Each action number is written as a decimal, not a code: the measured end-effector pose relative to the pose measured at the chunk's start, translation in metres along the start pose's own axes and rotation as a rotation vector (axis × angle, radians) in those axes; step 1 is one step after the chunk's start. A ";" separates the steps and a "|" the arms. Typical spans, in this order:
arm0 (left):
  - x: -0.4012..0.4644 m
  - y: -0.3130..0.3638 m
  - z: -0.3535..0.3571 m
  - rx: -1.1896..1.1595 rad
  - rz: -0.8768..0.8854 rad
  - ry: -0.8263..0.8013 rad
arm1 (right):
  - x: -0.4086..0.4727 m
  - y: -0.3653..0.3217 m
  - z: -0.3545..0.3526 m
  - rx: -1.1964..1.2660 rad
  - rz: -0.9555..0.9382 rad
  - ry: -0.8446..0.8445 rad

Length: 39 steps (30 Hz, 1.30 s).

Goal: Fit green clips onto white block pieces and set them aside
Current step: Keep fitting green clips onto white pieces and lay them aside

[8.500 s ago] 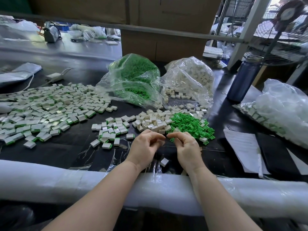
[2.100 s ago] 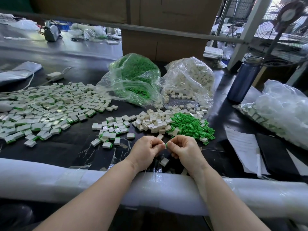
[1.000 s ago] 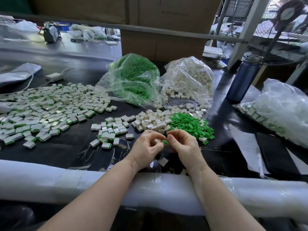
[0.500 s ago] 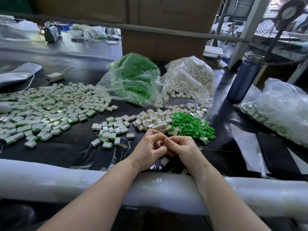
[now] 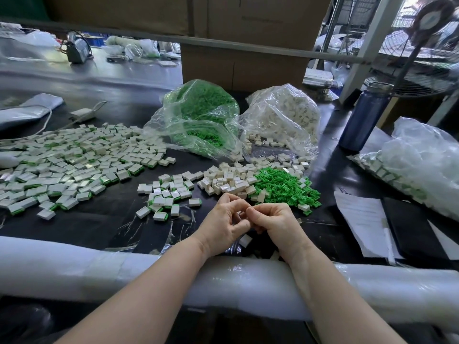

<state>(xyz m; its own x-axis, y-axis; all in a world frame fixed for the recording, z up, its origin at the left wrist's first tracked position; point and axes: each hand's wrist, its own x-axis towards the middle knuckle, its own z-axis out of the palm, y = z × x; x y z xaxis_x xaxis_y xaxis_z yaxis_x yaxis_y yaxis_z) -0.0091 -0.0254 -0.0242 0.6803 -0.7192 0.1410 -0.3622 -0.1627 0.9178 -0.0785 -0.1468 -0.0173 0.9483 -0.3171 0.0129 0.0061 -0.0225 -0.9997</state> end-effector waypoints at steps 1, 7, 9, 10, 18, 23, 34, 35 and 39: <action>0.000 0.000 0.000 0.000 0.000 -0.001 | 0.000 0.000 0.000 0.002 0.002 0.002; 0.001 -0.002 -0.001 0.029 0.006 -0.007 | -0.001 -0.001 0.000 0.025 0.009 0.005; 0.001 -0.003 -0.001 0.027 0.007 -0.009 | -0.001 -0.001 0.001 0.024 0.009 0.006; 0.001 -0.003 -0.001 0.027 0.008 -0.010 | -0.001 -0.001 0.001 0.022 0.009 0.006; 0.001 -0.003 -0.001 0.023 0.006 -0.024 | 0.000 -0.001 0.000 0.028 0.003 0.008; 0.000 0.001 -0.002 0.058 0.006 -0.028 | 0.000 0.001 0.000 0.028 -0.002 0.015; 0.002 -0.001 -0.005 0.036 -0.021 0.123 | 0.003 0.007 -0.003 -0.051 -0.097 0.113; 0.002 -0.002 -0.005 0.038 -0.025 0.121 | 0.003 0.007 -0.003 -0.070 -0.104 0.122; 0.002 -0.003 -0.004 0.065 -0.034 0.113 | 0.003 0.007 -0.003 -0.120 -0.117 0.123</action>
<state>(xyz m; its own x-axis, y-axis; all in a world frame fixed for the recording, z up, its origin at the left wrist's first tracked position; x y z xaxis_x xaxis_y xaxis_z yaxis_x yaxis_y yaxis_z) -0.0043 -0.0238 -0.0251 0.7591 -0.6323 0.1547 -0.3757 -0.2315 0.8974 -0.0761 -0.1505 -0.0242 0.8974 -0.4189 0.1385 0.0691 -0.1765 -0.9819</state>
